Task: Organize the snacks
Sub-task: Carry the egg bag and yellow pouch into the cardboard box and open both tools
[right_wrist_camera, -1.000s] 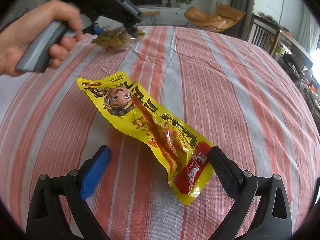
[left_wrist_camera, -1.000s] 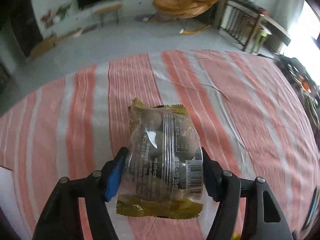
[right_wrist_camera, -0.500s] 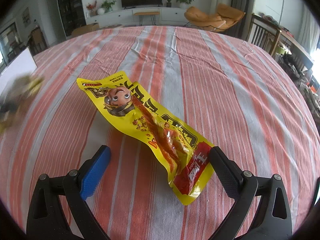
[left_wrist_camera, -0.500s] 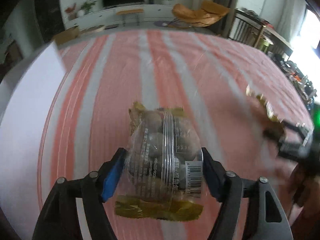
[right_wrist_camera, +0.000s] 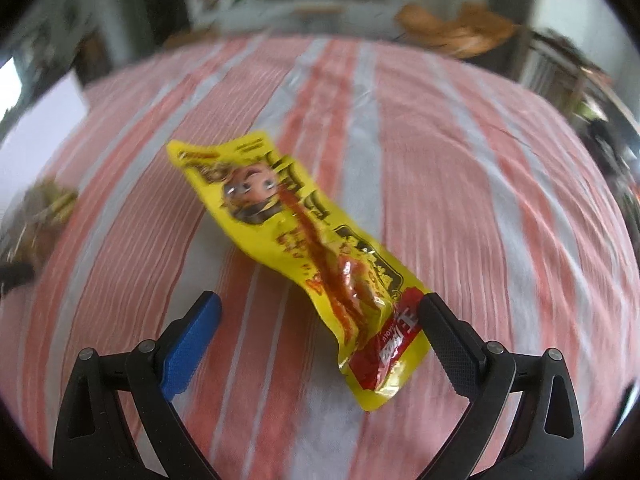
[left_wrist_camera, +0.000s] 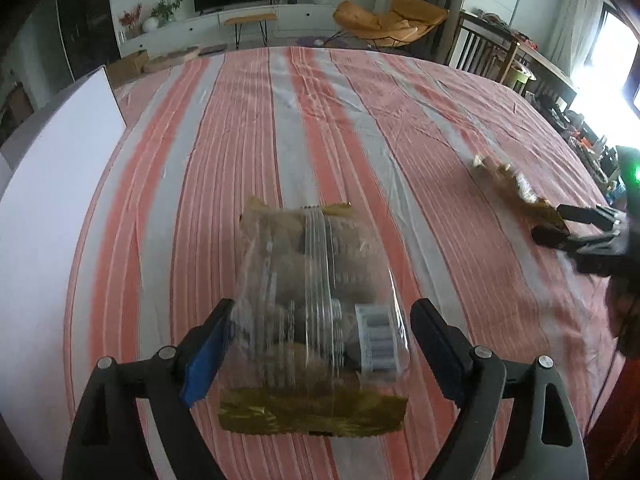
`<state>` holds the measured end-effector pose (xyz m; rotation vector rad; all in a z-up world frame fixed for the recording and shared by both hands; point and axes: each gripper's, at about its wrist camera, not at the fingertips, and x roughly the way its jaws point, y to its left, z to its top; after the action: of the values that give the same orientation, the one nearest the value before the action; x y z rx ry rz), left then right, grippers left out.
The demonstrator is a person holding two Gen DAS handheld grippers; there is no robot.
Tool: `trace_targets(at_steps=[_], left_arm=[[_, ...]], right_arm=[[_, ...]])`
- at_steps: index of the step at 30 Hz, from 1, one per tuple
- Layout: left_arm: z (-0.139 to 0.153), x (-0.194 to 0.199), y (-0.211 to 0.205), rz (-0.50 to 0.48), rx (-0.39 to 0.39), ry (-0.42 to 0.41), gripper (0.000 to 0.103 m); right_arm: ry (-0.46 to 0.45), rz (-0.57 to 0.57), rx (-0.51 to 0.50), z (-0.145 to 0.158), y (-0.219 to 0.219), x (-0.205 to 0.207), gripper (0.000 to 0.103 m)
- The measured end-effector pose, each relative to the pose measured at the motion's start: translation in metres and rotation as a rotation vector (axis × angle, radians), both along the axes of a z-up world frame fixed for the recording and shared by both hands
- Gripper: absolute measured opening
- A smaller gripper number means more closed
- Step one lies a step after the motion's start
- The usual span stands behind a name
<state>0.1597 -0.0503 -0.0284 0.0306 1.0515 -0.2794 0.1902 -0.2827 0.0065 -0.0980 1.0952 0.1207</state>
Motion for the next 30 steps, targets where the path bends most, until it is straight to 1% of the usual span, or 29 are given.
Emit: trace_targets(at_steps=[3,4,5,6,8,9,10,11,12,14,15,16,18,19,21,23,25,27,28,30], left_arm=[[-0.002,0.01,-0.002,-0.004,-0.013,0.03,0.087],[-0.003,0.014,-0.002,-0.007,-0.011,0.033,0.086],[-0.002,0.014,-0.003,-0.01,-0.009,0.031,0.083],[-0.001,0.014,-0.003,-0.011,-0.005,0.021,0.073],[0.004,0.012,0.003,-0.027,-0.024,0.002,0.071],[0.007,0.009,0.007,-0.032,-0.04,0.001,0.07],[0.011,0.004,0.012,-0.039,-0.059,-0.002,0.07],[0.014,0.0,0.017,-0.045,-0.076,-0.006,0.069],[0.02,-0.008,0.024,-0.048,-0.099,-0.009,0.069],[0.034,-0.02,0.038,-0.051,-0.159,-0.018,0.069],[0.043,-0.027,0.045,-0.053,-0.197,-0.03,0.069],[0.05,-0.029,0.051,-0.051,-0.22,-0.038,0.069],[0.074,-0.041,0.072,-0.022,-0.29,-0.072,0.069],[0.082,-0.044,0.08,-0.014,-0.308,-0.083,0.069],[0.106,-0.053,0.105,0.016,-0.337,-0.129,0.069],[0.131,-0.062,0.137,0.059,-0.324,-0.189,0.07],[0.152,-0.07,0.178,0.127,-0.279,-0.237,0.07],[0.16,-0.075,0.212,0.192,-0.234,-0.258,0.07],[0.161,-0.079,0.239,0.254,-0.198,-0.26,0.07],[0.158,-0.087,0.273,0.341,-0.165,-0.249,0.071]], right_arm=[[0.065,0.032,0.084,0.022,-0.006,0.017,0.099],[0.088,0.041,0.076,0.024,-0.004,0.024,0.099],[0.116,0.059,0.042,0.025,0.001,0.034,0.099],[0.145,0.079,0.007,0.021,0.006,0.041,0.099],[0.199,0.115,-0.04,0.008,0.017,0.052,0.097],[0.214,0.128,-0.058,0.003,0.02,0.053,0.075],[0.235,0.134,-0.073,0.0,0.021,0.053,0.065],[0.226,0.104,-0.035,0.005,0.018,0.052,0.028],[0.232,0.064,-0.024,0.011,0.014,0.052,0.024],[0.237,0.006,-0.009,0.017,0.006,0.047,0.02],[0.228,-0.016,0.024,0.022,0.001,0.043,0.02],[0.223,-0.033,0.077,0.026,-0.002,0.04,0.02],[0.199,-0.067,0.248,0.042,-0.005,0.032,0.02],[0.19,-0.071,0.298,0.049,-0.003,0.03,0.02],[0.164,-0.048,0.443,0.07,0.02,0.029,0.02],[0.147,0.011,0.567,0.094,0.053,0.03,0.02],[0.132,0.113,0.668,0.12,0.107,0.031,0.02],[0.136,0.21,0.745,0.141,0.162,0.03,0.02],[0.146,0.25,0.78,0.148,0.187,0.028,0.02],[0.187,0.34,0.853,0.158,0.25,0.023,0.02]])
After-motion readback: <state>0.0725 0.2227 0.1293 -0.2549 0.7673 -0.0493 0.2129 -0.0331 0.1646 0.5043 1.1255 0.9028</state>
